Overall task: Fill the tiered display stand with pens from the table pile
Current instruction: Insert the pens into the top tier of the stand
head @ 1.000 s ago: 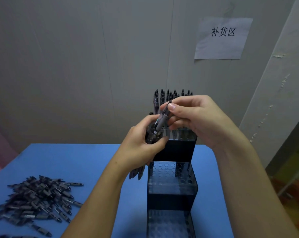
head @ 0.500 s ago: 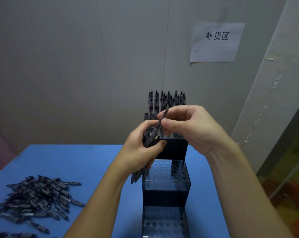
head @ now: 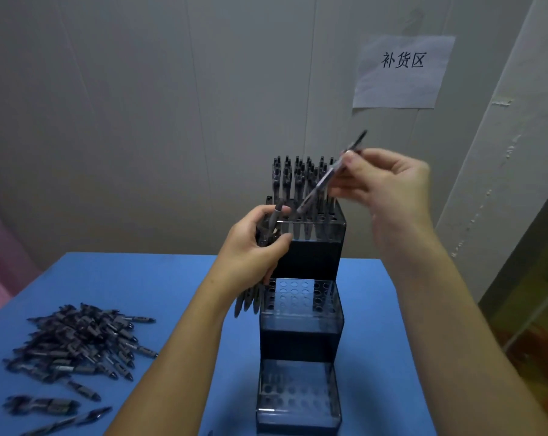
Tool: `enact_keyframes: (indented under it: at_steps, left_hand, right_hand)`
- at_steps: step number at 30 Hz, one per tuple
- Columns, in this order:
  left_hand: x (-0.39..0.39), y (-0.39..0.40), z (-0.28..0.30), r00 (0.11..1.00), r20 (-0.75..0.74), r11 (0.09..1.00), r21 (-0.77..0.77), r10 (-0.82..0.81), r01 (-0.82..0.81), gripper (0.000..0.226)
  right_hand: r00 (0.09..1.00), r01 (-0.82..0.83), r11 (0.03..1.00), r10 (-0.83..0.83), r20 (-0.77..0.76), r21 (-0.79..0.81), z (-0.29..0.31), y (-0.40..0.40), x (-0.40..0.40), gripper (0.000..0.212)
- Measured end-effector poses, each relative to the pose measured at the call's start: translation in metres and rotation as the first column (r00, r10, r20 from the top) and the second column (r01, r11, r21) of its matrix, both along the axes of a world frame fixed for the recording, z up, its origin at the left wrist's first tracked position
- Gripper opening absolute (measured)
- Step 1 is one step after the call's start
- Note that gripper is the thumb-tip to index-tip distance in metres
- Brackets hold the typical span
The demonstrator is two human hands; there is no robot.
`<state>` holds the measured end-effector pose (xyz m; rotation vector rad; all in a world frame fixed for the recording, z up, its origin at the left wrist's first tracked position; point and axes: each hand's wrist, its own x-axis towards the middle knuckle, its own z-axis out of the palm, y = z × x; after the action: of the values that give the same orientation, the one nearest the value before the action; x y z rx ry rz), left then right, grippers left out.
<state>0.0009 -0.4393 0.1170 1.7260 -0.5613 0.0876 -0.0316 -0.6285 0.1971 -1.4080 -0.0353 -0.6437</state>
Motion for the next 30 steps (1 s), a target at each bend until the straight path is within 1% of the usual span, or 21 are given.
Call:
enact_keyframes:
  at_steps: [2, 4, 6, 7, 11, 14, 18, 22, 25, 28, 30]
  left_hand:
    - [0.003, 0.004, -0.003, 1.0, -0.001, 0.999, -0.022, 0.029, -0.029, 0.029]
    - [0.006, 0.004, -0.003, 0.999, 0.008, 0.998, -0.039, 0.051, -0.05, 0.029]
    - [0.009, 0.003, -0.001, 0.998, 0.019, 0.996, -0.052, 0.068, -0.067, 0.028]
    - [0.01, 0.002, 0.0, 0.997, 0.024, 0.996, -0.055, 0.075, -0.073, 0.028]
    - [0.011, 0.001, 0.005, 0.995, 0.044, 0.995, -0.05, 0.092, -0.09, 0.026]
    - [0.011, 0.001, 0.006, 0.994, 0.049, 0.994, -0.038, 0.101, -0.099, 0.025]
    - [0.01, 0.003, 0.005, 0.993, 0.048, 0.994, -0.03, 0.108, -0.107, 0.026]
    - [0.011, 0.001, 0.005, 0.992, 0.057, 0.994, -0.023, 0.111, -0.11, 0.026]
    - [0.01, 0.0, 0.008, 0.991, 0.07, 0.993, -0.022, 0.116, -0.115, 0.027]
    - [0.008, 0.0, 0.011, 0.99, 0.078, 0.993, -0.023, 0.12, -0.119, 0.028]
    - [0.007, 0.0, 0.014, 0.99, 0.07, 0.992, -0.027, 0.123, -0.122, 0.029]
  right_hand:
    - [0.989, 0.147, 0.981, -0.144, 0.032, -0.125, 0.004, -0.013, 0.007, 0.011]
    - [0.96, 0.274, 0.911, -0.275, 0.04, -0.307, 0.002, -0.023, 0.016, 0.011]
    - [0.935, 0.339, 0.838, -0.351, 0.053, -0.427, -0.002, -0.025, 0.024, 0.01]
    - [0.929, 0.353, 0.82, -0.366, 0.061, -0.45, -0.003, -0.024, 0.027, 0.011]
    - [0.928, 0.349, 0.802, -0.367, 0.062, -0.484, -0.009, -0.019, 0.037, 0.014]
    - [0.916, 0.377, 0.778, -0.392, 0.08, -0.503, -0.01, -0.015, 0.037, 0.015]
    - [0.883, 0.444, 0.712, -0.449, 0.135, -0.544, -0.003, -0.015, 0.033, 0.017]
    - [0.9, 0.372, 0.688, -0.432, 0.06, -0.624, -0.002, -0.011, 0.037, 0.02]
    - [0.888, 0.328, 0.654, -0.459, -0.013, -0.682, -0.004, -0.009, 0.042, 0.028]
    - [0.885, 0.188, 0.618, -0.444, -0.142, -0.763, -0.006, -0.005, 0.047, 0.025]
    - [0.886, 0.119, 0.594, -0.426, -0.186, -0.795, -0.011, -0.001, 0.047, 0.026]
